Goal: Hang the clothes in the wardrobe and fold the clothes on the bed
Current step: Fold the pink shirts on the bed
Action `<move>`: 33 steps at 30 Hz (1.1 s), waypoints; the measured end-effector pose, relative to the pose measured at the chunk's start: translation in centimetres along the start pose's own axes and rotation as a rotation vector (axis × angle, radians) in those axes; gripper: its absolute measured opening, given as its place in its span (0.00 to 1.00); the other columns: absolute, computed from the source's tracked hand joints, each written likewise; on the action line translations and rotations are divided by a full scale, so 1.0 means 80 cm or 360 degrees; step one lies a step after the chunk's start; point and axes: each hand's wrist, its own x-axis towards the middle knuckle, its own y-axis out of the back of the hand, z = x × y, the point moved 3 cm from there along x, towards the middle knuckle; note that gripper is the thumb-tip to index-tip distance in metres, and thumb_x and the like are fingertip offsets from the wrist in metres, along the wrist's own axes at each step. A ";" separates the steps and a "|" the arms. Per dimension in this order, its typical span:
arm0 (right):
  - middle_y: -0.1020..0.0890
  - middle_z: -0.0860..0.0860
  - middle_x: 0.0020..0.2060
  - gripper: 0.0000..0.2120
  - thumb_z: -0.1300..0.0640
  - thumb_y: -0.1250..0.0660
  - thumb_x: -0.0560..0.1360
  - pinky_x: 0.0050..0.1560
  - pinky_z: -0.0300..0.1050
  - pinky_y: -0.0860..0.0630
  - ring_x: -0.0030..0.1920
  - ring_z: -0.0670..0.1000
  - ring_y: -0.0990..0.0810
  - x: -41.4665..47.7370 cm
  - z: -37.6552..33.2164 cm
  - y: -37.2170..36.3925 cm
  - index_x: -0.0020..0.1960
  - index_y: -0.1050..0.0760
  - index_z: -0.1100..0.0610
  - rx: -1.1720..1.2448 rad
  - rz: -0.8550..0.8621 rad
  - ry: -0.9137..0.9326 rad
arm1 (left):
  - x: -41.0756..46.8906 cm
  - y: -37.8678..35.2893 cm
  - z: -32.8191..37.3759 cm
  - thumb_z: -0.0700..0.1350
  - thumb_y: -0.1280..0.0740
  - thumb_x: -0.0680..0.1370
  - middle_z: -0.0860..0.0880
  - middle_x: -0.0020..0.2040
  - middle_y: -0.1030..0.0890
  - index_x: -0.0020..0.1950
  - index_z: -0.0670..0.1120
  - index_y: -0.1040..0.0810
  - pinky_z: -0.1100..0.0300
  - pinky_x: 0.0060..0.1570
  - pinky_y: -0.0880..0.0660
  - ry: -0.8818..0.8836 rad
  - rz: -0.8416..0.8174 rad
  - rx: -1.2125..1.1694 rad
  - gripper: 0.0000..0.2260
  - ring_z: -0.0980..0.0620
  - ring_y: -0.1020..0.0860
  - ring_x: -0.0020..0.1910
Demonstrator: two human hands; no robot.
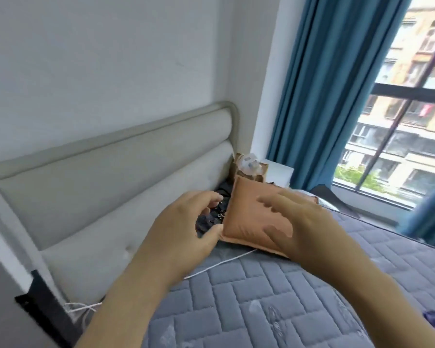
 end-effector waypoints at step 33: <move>0.21 0.44 0.57 0.18 0.53 0.31 0.73 0.56 0.41 0.26 0.50 0.42 0.23 -0.629 0.284 0.157 0.63 0.25 0.49 -0.0138 0.0002 -0.1958 | -0.119 -0.504 0.440 0.45 0.32 0.75 0.58 0.55 0.23 0.62 0.54 0.25 0.76 0.47 0.33 -0.1057 -0.1365 -0.0452 0.15 0.63 0.25 0.50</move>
